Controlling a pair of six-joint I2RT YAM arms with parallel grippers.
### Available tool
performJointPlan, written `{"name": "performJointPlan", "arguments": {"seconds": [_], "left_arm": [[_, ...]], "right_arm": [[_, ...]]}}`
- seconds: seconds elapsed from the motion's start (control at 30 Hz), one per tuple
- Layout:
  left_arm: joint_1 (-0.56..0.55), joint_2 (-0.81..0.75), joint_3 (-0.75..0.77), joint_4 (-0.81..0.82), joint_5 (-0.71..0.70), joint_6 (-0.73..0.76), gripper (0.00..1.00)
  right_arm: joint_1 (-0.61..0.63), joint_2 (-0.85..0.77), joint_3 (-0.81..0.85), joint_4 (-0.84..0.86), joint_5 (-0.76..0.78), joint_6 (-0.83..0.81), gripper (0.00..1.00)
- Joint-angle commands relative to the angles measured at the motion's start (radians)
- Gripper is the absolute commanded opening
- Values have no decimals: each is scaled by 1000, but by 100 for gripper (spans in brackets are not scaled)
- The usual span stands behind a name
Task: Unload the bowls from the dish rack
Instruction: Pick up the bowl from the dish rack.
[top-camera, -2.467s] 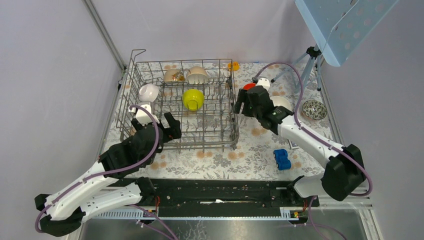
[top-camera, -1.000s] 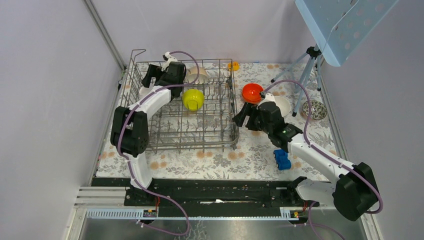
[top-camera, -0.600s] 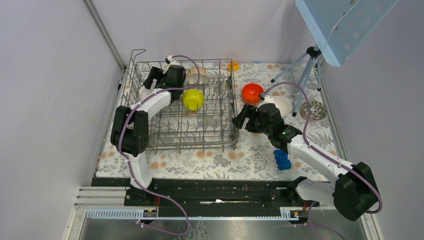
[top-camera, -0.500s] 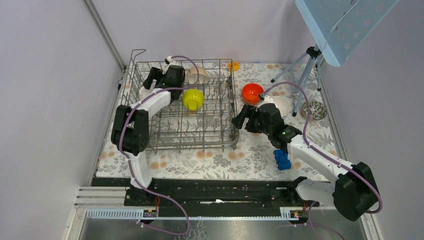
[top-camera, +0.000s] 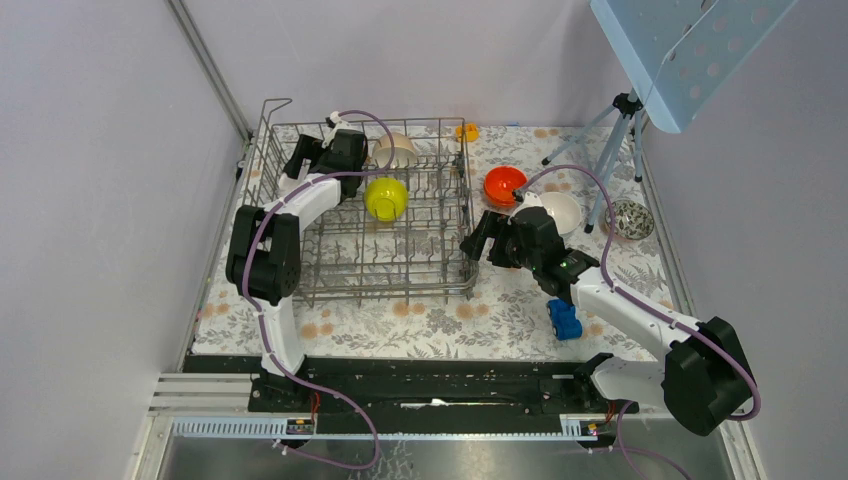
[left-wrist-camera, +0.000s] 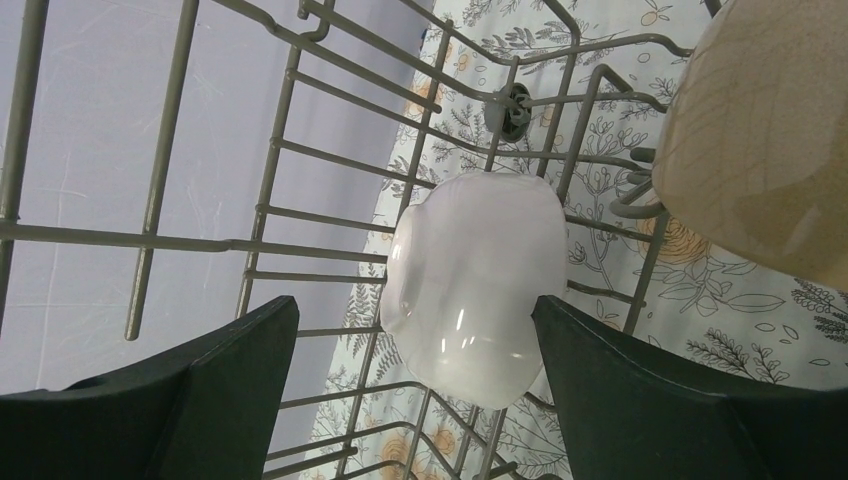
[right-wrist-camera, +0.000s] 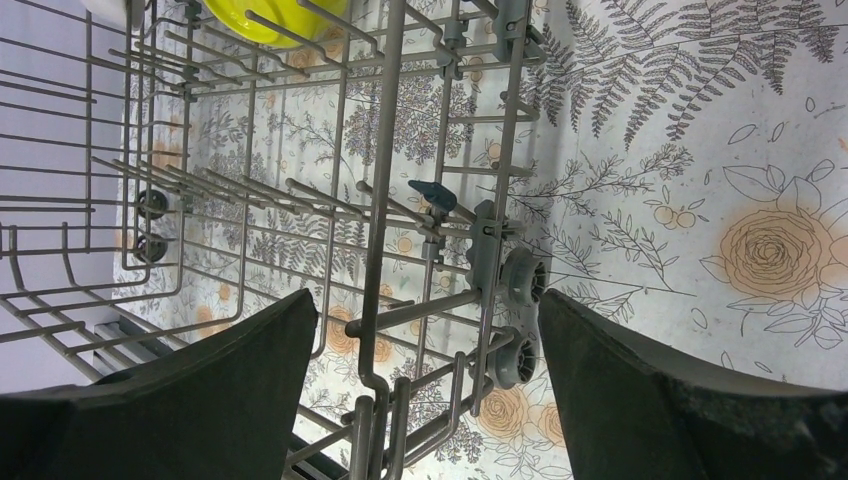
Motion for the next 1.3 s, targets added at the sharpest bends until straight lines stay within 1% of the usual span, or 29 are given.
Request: {"name": "performJointPlan", "arguments": {"seconds": [0.0,0.27,0.53,0.8,0.93,1.1,1.27], "left_arm": [[4,0,11,-48,57,-36,94],[-30,-71,-14,-51,45,-11,99],[-50,-95,-24,-107,91,-26,99],[-43,-83,-27,-146,127,-15,99],[-27,-68,-40,-121,107,-2,99],[-16,-65,-61,-62,35,57,98],[-3,-73,-80,-30,24,77,97]], "right_arm": [[7,5,23,52,-14,2,89],[7,8,17,57,-9,13,90],[8,5,11,60,-10,15,90],[7,2,6,59,-12,11,90],[8,-4,-3,60,-12,9,90],[7,-3,-8,62,-11,4,91],[8,1,-6,68,-18,3,91]]}}
